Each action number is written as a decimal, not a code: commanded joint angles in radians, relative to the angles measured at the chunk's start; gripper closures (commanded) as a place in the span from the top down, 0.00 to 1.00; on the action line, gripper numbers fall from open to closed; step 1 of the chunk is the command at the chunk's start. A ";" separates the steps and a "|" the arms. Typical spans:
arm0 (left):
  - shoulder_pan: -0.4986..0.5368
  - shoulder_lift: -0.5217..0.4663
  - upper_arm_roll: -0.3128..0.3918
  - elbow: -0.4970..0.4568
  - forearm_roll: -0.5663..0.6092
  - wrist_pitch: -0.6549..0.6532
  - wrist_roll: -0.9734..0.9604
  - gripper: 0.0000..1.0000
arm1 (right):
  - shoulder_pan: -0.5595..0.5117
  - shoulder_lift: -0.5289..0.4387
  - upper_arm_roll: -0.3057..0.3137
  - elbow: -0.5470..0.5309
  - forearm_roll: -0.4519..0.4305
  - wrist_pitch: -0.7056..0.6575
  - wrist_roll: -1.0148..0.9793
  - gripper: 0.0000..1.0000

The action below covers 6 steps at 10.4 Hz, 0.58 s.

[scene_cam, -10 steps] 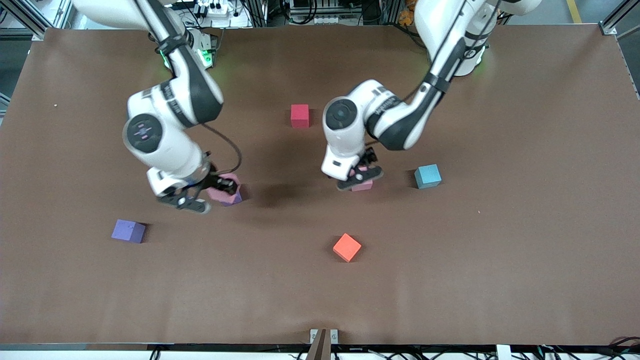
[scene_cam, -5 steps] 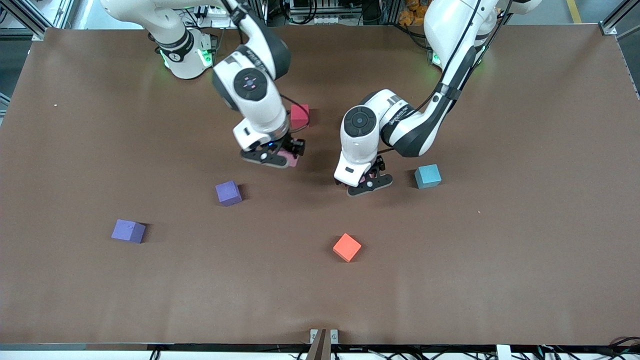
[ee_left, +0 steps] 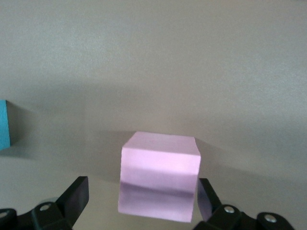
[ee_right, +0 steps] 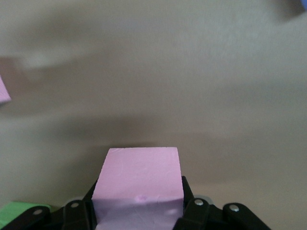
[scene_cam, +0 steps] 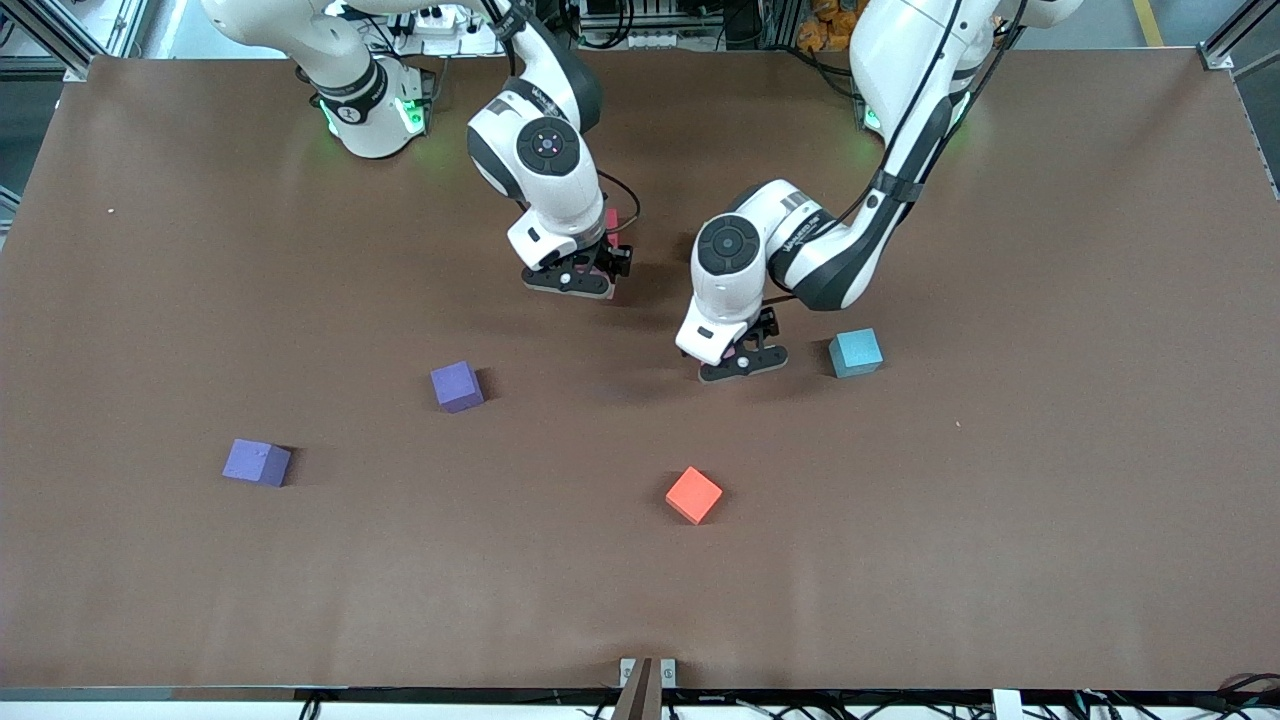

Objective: Arrange blocks into number 1

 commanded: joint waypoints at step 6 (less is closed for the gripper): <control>0.010 0.017 -0.013 -0.006 -0.001 0.081 0.004 1.00 | 0.056 0.070 0.004 -0.025 0.028 0.045 0.071 0.52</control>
